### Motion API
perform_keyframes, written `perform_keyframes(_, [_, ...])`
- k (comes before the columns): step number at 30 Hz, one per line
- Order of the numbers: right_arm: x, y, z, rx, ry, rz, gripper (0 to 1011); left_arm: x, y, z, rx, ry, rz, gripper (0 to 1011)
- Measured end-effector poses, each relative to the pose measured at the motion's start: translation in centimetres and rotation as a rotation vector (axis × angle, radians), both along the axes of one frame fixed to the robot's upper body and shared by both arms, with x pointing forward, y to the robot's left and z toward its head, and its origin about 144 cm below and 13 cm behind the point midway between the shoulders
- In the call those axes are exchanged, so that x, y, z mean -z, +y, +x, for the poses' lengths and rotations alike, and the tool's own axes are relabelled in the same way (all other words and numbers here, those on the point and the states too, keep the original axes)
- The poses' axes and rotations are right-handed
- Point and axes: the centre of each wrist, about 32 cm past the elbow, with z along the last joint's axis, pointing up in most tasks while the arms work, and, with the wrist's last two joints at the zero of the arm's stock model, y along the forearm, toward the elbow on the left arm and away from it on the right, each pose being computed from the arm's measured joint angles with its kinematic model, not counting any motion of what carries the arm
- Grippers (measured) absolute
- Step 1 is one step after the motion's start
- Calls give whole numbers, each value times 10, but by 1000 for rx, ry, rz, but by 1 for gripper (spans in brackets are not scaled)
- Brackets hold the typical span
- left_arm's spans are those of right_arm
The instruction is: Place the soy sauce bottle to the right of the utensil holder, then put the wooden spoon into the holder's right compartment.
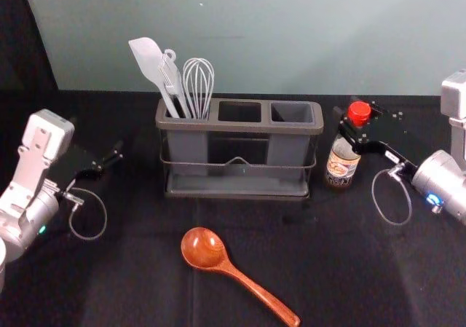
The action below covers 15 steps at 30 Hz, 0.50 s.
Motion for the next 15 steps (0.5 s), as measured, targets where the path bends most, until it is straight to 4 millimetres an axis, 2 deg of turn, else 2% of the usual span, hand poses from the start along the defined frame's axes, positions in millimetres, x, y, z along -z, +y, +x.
perform_keyframes(11, [-1,0,0,-1,-2,0,384,0,0,0,0,0,0,1005])
perform_keyframes(13, [-1,0,0,-1,-2,0,410,0,0,0,0,0,0,1005])
perform_keyframes(15, [-1,0,0,-1,-2,-1,490,0,0,0,0,0,0,1005])
